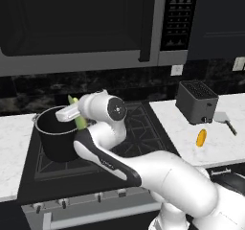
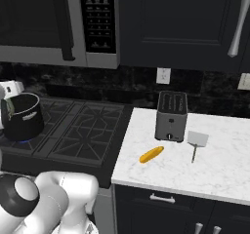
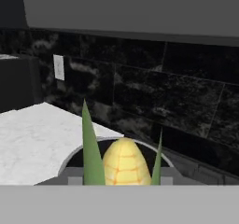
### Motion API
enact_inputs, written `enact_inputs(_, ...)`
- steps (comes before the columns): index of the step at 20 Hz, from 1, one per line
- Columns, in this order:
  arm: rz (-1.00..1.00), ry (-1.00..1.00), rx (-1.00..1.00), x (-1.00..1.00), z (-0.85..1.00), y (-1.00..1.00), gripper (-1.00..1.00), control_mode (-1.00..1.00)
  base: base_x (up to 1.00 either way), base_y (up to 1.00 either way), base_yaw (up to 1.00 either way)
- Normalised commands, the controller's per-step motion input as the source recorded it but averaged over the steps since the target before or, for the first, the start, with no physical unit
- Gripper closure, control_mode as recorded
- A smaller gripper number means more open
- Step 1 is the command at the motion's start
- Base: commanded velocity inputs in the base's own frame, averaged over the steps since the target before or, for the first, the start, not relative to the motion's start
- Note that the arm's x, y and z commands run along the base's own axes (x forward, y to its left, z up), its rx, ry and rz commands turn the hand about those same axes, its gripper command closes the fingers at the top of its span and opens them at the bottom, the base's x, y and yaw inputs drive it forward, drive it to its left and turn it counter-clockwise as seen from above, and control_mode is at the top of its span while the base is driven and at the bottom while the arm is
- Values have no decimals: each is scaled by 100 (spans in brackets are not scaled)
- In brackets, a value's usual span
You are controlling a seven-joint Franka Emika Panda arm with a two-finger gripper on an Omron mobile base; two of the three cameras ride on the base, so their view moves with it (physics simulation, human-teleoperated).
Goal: Put the corn and corn in the pot. Retrieve the spatula and lightly stir the vegetables in the pot.
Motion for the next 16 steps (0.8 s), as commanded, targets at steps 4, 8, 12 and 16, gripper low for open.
enact_inputs(4,-4,-8,1,15,0,41,100,-100,0,0,0)
enact_inputs(8,-5,-5,3,11,2,35,100,-100,0,0,0)
enact_inputs(12,-4,-4,3,5,10,31,100,-100,0,0,0)
enact_inputs(16,-5,-3,1,5,7,27,100,-100,0,0,0)
